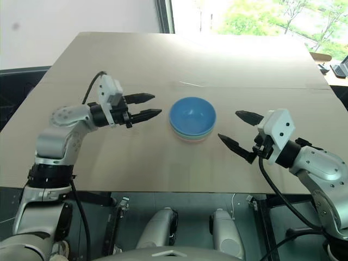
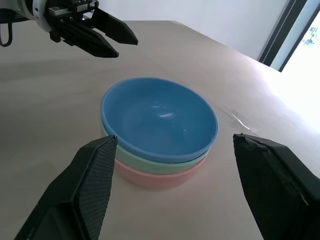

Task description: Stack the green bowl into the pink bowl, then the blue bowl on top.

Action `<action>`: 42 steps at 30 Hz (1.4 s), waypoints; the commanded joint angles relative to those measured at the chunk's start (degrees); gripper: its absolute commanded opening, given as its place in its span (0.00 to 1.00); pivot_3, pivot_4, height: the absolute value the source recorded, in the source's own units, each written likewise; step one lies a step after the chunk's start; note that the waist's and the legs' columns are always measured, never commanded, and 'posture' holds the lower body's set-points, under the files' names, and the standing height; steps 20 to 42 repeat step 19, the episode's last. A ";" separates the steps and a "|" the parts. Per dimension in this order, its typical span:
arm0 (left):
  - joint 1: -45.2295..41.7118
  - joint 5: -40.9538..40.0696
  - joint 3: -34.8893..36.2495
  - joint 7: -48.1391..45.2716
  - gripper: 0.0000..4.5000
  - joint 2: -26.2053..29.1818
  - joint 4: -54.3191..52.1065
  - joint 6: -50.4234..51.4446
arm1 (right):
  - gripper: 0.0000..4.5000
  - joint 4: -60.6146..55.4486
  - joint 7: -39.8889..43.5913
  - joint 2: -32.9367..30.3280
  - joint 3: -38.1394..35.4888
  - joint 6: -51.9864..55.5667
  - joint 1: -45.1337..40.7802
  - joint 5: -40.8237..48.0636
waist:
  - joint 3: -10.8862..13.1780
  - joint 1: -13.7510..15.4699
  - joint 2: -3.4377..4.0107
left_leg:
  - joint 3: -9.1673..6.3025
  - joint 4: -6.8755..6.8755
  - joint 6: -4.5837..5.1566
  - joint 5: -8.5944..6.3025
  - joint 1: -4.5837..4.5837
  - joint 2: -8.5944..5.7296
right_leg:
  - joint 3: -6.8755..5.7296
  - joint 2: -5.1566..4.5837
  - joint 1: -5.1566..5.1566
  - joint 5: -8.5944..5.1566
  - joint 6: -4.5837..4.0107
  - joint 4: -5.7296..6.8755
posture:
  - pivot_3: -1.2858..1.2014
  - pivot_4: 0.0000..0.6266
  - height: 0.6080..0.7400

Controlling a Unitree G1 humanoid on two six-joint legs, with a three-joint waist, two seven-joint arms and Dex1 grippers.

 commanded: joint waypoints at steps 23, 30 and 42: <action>25.02 -8.83 11.30 -3.68 0.64 10.16 -15.70 2.35 | 0.87 0.30 8.38 -7.75 -26.44 2.67 21.12 4.88 | -0.06 0.99 0.05 | 0.32 -0.47 0.00 -0.02 1.04 0.12 | 0.21 0.00 0.90 -0.02 -0.02 -0.42 | 0.52 0.24 1.00; 25.02 -8.83 11.30 -3.68 0.64 10.16 -15.70 2.35 | 0.87 0.30 8.38 -7.75 -26.44 2.67 21.12 4.88 | -0.06 0.99 0.05 | 0.32 -0.47 0.00 -0.02 1.04 0.12 | 0.21 0.00 0.90 -0.02 -0.02 -0.42 | 0.52 0.24 1.00; 25.02 -8.83 11.30 -3.68 0.64 10.16 -15.70 2.35 | 0.87 0.30 8.38 -7.75 -26.44 2.67 21.12 4.88 | -0.06 0.99 0.05 | 0.32 -0.47 0.00 -0.02 1.04 0.12 | 0.21 0.00 0.90 -0.02 -0.02 -0.42 | 0.52 0.24 1.00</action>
